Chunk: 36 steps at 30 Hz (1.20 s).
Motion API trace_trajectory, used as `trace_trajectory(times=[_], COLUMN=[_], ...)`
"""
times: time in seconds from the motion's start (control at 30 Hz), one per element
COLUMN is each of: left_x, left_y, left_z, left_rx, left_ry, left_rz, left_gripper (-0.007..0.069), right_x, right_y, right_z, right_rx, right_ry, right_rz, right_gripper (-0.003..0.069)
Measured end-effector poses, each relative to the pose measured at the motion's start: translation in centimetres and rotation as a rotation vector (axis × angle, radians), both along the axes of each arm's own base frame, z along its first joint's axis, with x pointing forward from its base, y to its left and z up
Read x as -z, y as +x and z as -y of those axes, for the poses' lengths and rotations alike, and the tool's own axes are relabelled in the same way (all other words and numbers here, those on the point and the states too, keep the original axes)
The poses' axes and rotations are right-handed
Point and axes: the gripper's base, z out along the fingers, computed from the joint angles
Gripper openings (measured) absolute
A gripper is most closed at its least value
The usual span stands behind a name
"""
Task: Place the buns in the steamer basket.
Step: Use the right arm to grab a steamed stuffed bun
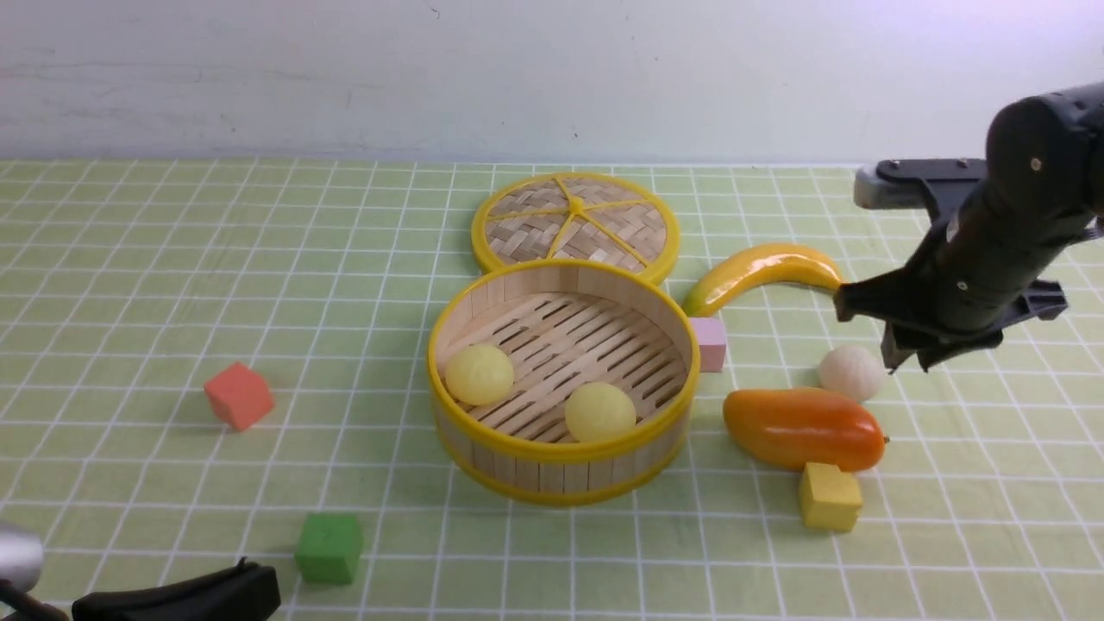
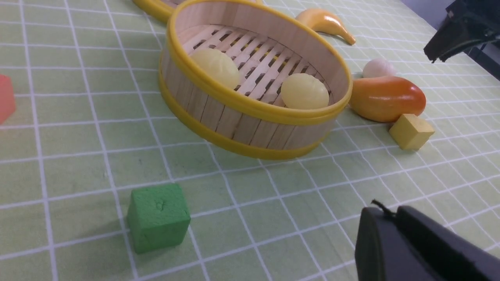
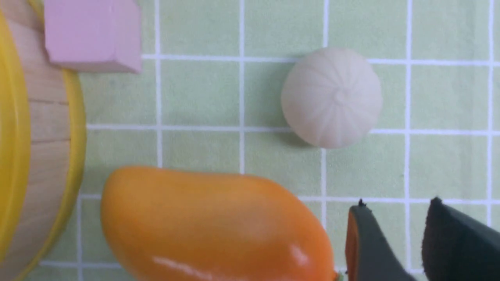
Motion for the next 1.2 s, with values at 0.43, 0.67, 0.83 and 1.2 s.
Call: trace_trajectory(times=[0.43,0.67,0.83,1.2], left_x=[0.0,0.0,0.0,0.0], left_y=[0.0,0.0,0.0,0.0], left_z=[0.0,0.0,0.0,0.0], left_rx=[0.000,0.000,0.000,0.000], left_ry=[0.000,0.000,0.000,0.000], left_rz=[0.000,0.000,0.000,0.000], left_gripper=[0.0060,0.0065,0.0071,0.0081], right_x=[3.9,5.1,5.5,1.9], right_y=[3.0,3.7,3.8,2.5], right_z=[0.4,0.5,0.5,0.0], right_rx=[-0.007,-0.015,-0.017,-0.061], right_ry=[0.064,0.041,0.037,0.031], right_rz=[0.100,0.124,0.118,0.156], right_gripper=[0.0280,0.0281,0.0206,0.0004])
